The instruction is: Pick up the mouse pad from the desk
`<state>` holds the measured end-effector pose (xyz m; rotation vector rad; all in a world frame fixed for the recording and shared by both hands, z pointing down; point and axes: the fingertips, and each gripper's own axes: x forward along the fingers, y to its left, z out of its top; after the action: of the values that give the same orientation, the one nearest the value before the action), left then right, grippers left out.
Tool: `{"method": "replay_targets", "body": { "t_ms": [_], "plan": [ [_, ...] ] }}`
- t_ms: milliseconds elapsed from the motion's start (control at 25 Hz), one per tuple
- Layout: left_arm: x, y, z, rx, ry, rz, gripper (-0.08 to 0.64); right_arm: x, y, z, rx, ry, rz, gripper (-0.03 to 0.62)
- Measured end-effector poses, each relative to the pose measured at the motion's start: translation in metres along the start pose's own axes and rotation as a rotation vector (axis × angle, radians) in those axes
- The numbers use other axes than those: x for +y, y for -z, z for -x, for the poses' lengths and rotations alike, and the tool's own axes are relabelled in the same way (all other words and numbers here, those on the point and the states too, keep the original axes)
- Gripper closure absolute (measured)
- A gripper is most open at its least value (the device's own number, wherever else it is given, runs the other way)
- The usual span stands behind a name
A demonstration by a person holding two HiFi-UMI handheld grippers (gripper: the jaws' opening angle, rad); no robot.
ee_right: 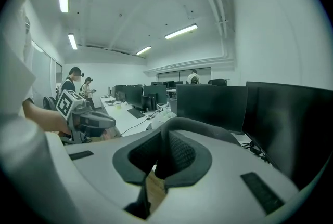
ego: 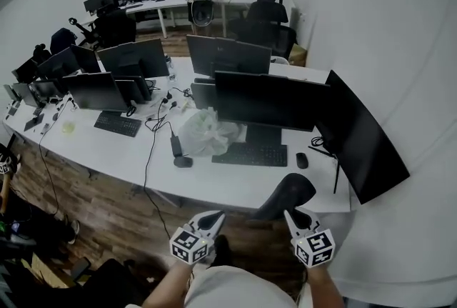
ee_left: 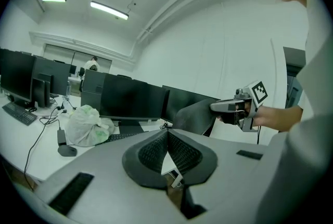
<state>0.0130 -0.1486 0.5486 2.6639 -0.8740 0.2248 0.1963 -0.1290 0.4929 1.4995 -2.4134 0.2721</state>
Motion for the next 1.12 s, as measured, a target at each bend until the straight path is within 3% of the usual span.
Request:
{"method": "replay_targets", "body": {
  "t_ms": [320, 600, 1120],
  "plan": [
    [-0.05, 0.002, 0.036, -0.027, -0.045, -0.004, 0.543, 0.009, 0.022, 0.057, -0.02, -0.024, -0.003, 0.549],
    [-0.063, 0.013, 0.06, -0.03, -0.08, 0.003, 0.544, 0.016, 0.037, 0.068, -0.029, -0.018, -0.012, 0.549],
    [-0.056, -0.012, 0.094, -0.035, -0.004, -0.056, 0.543, 0.057, 0.005, 0.073, -0.063, 0.031, 0.008, 0.549]
  ]
}}
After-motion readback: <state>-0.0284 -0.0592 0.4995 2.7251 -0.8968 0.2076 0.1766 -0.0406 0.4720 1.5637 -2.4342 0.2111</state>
